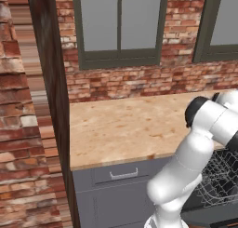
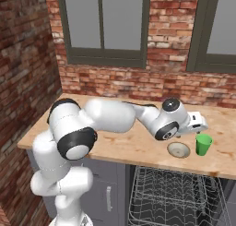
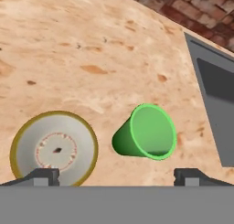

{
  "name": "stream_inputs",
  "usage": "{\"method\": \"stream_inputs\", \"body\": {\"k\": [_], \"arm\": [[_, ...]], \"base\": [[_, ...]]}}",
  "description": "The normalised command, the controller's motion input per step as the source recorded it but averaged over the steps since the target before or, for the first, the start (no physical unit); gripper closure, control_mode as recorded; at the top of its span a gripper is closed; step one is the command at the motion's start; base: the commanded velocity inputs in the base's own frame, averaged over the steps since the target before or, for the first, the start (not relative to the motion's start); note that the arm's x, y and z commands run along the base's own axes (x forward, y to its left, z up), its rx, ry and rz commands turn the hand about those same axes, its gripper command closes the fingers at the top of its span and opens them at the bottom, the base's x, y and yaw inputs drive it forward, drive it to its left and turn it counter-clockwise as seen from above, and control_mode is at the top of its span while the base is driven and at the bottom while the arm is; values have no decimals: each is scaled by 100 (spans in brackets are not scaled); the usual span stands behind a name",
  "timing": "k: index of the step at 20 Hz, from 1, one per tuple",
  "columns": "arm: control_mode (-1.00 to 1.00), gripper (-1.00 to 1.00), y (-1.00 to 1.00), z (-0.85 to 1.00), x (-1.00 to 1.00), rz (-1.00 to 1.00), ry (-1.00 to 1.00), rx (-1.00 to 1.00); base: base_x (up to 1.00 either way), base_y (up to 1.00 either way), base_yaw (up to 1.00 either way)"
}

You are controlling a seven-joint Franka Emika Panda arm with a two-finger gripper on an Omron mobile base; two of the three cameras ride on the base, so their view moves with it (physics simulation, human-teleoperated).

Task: Pick up the cup and bowl from the counter, place them in the dishwasher, and close the dishwasher door.

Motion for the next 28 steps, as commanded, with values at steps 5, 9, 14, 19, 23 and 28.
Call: {"method": "stream_inputs", "body": {"k": [5, 9, 14, 19, 23, 28], "arm": [[-100, -100, -21, -16, 16, 0, 0, 0], [-100, -100, -24, -10, 4, 0, 0, 0], [-100, -100, -33, -3, 0, 0, 0, 1], [-100, -100, -44, 0, 3, 0, 0, 4], [-100, -100, -35, 0, 22, 0, 0, 6], [-100, -100, -13, -1, 27, 0, 0, 1]], "base": [[0, 0, 0], [0, 0, 0], [0, 0, 0], [0, 0, 0], [0, 0, 0], [0, 0, 0]]}}
